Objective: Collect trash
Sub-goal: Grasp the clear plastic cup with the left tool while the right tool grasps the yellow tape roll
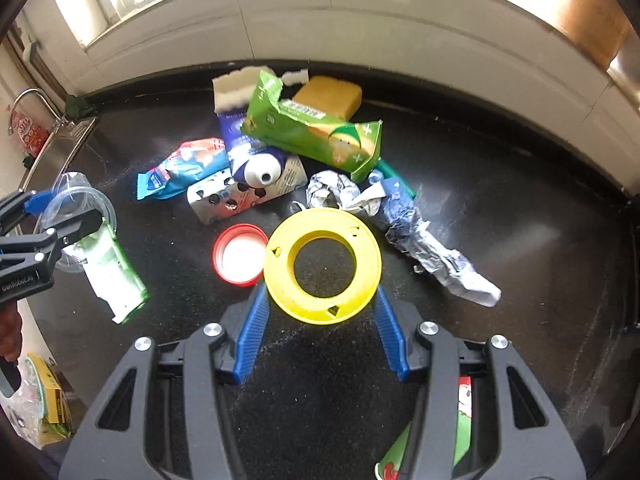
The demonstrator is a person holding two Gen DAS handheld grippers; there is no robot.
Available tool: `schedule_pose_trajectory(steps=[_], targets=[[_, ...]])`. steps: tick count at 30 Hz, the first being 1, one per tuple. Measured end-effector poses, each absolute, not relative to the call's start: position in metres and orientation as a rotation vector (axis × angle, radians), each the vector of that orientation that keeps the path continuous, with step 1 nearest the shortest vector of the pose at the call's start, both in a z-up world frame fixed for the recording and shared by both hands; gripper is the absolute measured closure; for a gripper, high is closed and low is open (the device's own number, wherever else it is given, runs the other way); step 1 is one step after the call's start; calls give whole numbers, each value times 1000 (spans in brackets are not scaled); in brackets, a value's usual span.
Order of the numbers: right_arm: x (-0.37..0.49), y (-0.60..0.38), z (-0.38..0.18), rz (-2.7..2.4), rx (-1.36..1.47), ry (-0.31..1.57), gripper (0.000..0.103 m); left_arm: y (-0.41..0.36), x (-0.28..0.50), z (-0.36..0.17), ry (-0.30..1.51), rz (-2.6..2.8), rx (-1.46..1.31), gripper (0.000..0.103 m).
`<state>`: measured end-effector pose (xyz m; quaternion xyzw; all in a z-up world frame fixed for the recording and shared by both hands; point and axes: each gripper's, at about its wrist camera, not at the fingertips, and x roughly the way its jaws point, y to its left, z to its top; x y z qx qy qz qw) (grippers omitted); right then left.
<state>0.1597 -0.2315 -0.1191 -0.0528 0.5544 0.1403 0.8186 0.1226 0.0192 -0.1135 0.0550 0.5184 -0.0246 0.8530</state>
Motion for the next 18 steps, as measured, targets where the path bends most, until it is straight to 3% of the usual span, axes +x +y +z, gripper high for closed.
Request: schedule_pose_trajectory(steps=[3,4,5,7,10,13,15,18], targets=[[152,-233,-116,306,-96,1178,52,21,117,-127,1095,-52,129,24],[147,-233,-113,311,-95,1174,52,21,116,-134,1105,-45,128,28],[142,-233,-110,313,-93,1169,52,24,117,-142,1129,-41,120,42],[133,-232,-103,320,-93,1159,52,30,115,-151,1155,-46,83,61],[122,-234,-97,332,-93,1141,52,40,109,-147,1137,-38,49,75],[117,-234,-93,339,-86,1136,52,48,105,-140,1124,-26,49,77],[116,-234,-91,346,-83,1133,52,53,104,-136,1115,-26,30,88],[118,-234,-89,352,-76,1129,52,57,105,-135,1140,-19,9,88]])
